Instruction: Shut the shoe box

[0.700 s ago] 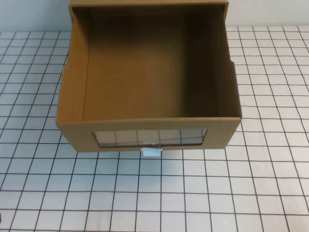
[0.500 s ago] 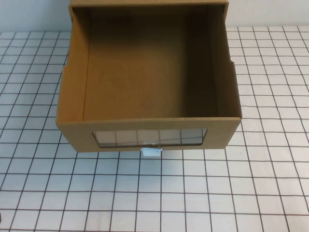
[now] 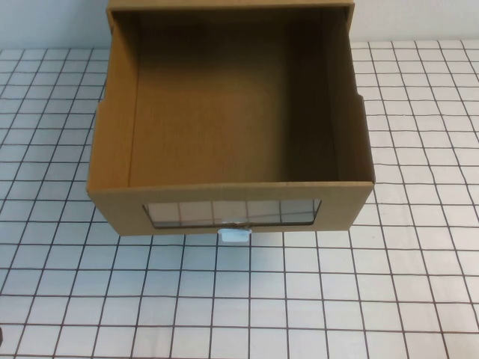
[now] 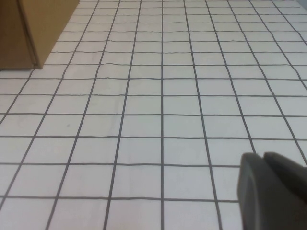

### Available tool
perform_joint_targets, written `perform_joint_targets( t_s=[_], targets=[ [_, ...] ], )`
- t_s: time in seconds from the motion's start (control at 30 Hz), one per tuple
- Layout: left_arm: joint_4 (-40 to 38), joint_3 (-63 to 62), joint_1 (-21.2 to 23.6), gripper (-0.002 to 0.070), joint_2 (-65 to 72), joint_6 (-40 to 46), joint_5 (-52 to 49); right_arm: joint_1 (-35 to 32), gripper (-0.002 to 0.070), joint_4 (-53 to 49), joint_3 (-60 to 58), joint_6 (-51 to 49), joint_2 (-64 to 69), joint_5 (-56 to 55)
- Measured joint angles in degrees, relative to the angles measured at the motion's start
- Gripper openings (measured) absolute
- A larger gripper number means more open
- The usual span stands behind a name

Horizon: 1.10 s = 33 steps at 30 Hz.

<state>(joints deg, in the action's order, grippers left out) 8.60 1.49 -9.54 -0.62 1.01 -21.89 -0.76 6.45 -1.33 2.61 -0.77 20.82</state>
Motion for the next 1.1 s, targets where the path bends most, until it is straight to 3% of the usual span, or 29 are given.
perform_joint_targets(
  t_s=[0.33,0.53,0.83,1.1],
  targets=[
    [0.0,0.0,-1.01,-0.0005,0.0,-1.77,12.22,0.0,-0.0014,0.0,0.0,0.0,0.0,-14.32],
    [0.0,0.0,-1.01,-0.0005,0.0,-4.53,31.5,0.0,-0.0014,0.0,0.0,0.0,0.0,-33.48],
    [0.1,0.0,-1.01,-0.0005,-0.12,-4.93,70.07,0.0,-0.0014,0.0,0.0,0.0,0.0,-60.61],
    [-0.81,0.0,-1.01,-0.0005,-0.25,-3.67,79.29,0.0,-0.0013,1.02,0.0,0.0,0.0,-68.63]
  ],
)
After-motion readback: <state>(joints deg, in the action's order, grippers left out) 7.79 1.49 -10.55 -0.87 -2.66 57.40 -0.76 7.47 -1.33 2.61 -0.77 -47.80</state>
